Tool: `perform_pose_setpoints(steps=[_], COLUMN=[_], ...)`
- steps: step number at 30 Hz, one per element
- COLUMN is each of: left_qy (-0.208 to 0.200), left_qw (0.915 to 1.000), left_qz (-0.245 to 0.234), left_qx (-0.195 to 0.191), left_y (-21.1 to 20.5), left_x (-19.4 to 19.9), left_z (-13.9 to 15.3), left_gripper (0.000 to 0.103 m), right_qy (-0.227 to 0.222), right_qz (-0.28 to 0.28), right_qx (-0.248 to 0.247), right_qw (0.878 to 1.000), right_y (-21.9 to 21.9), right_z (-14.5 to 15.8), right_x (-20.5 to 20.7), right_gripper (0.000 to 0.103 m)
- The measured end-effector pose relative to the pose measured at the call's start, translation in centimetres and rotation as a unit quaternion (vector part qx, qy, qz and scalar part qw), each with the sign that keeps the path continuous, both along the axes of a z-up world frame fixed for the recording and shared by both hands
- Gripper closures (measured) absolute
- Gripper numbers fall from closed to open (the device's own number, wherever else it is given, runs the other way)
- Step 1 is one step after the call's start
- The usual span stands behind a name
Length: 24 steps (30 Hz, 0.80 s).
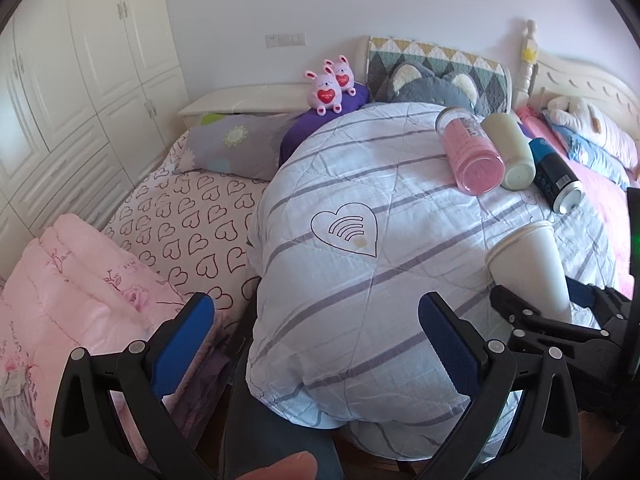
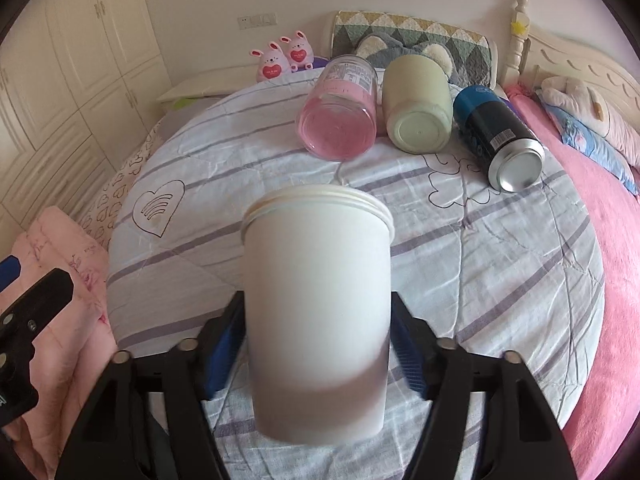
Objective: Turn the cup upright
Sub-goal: 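Carry the white paper cup with the right gripper toward the left gripper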
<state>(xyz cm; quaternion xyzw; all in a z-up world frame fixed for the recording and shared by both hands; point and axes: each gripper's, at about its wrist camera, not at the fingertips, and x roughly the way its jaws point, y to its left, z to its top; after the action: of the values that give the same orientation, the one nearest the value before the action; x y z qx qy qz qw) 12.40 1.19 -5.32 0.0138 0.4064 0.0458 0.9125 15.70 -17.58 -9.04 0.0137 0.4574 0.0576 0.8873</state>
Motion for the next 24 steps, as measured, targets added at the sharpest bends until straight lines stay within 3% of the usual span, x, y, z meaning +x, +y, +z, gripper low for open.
perform_pose_setpoints(steps=[5, 11, 17, 24], left_qy=[-0.004, -0.007, -0.004, -0.001], left_qw=[1.0, 0.9998, 0.9996, 0.999], left_qz=[-0.003, -0.016, -0.029, -0.042], left_qx=[-0.001, -0.002, 0.001, 0.011], left_y=[-0.3, -1.9, -3.8, -6.0], left_x=[-0.8, -1.5, -2.2, -3.2], left_z=[0.6, 1.2, 1.4, 1.4], left_gripper=[0.0, 0.0, 0.0, 0.0], right_qy=[-0.024, -0.072, -0.071, -0.072], right_qz=[-0.001, -0.046, -0.091, -0.091], right_qx=[0.016, 0.044, 0.058, 0.07], right_qw=[1.0, 0.995, 0.992, 0.991], right_y=[-1.0, -4.6, -7.8, -8.3], right_z=[1.6, 4.1, 3.6, 3.1], right_x=[-1.9, -5.7, -8.3, -9.6], right_gripper=[0.018, 0.018, 0.018, 0.018])
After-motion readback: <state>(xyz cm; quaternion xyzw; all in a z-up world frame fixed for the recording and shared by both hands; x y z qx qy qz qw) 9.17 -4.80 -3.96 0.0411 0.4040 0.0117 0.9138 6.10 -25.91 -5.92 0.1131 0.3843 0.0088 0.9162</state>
